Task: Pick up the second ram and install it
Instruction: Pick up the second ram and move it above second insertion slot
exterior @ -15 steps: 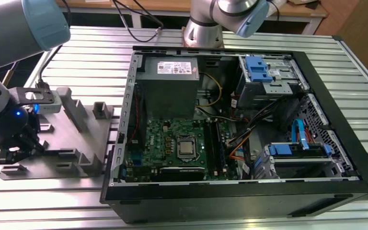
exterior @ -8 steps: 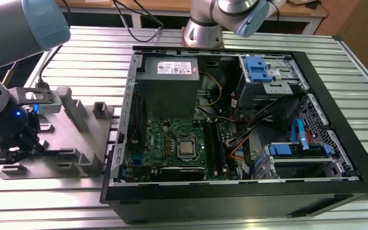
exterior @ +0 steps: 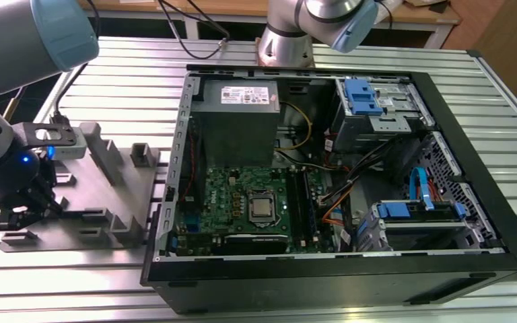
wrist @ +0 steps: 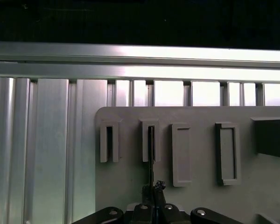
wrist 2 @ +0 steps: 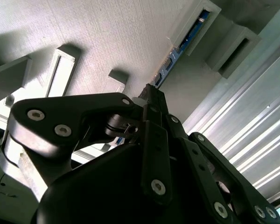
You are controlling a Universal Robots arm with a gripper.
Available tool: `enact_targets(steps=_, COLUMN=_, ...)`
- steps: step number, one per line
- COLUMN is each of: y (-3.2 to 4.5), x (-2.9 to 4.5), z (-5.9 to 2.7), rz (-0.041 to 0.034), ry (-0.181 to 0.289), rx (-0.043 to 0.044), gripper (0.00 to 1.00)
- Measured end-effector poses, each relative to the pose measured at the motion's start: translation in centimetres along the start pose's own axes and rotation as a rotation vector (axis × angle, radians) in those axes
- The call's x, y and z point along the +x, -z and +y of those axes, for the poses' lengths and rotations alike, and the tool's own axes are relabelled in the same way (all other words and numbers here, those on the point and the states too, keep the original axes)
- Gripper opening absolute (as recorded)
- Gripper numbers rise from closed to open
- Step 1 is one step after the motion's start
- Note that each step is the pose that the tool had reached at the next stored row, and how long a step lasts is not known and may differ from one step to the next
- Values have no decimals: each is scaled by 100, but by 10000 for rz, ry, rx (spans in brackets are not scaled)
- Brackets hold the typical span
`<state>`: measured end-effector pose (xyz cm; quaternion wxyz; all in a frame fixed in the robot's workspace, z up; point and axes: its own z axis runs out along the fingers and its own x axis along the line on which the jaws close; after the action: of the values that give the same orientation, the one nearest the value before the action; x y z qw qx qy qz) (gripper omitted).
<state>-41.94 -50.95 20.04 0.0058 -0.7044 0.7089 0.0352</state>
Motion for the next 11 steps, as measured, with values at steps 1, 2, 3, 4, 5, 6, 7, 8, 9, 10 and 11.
enact_targets(steps=1, y=2, x=0, z=1, rz=-6, ry=-1, rx=-1, gripper=8)
enact_targets(steps=2, y=9, x=0, z=1, rz=-9, ry=-1, rx=-1, gripper=8)
enact_targets(steps=3, y=21, x=-1, z=2, rz=-10, ry=0, rx=-1, gripper=8)
enact_targets(steps=4, y=28, x=-2, z=2, rz=-11, ry=0, rx=-1, gripper=8)
enact_targets(steps=5, y=27, x=-2, z=1, rz=-12, ry=1, rx=1, gripper=8)
enact_targets(steps=6, y=27, x=-2, z=1, rz=-13, ry=1, rx=1, gripper=8)
enact_targets(steps=7, y=27, x=-2, z=1, rz=-13, ry=1, rx=1, gripper=8)
enact_targets(steps=8, y=28, x=-2, z=1, rz=-13, ry=1, rx=1, gripper=8)
enact_targets(steps=9, y=30, x=-2, z=1, rz=-11, ry=0, rx=-1, gripper=8)
enact_targets(steps=10, y=30, x=-2, z=1, rz=-11, ry=0, rx=-1, gripper=8)
enact_targets(steps=11, y=30, x=-2, z=1, rz=-11, ry=1, rx=0, gripper=8)
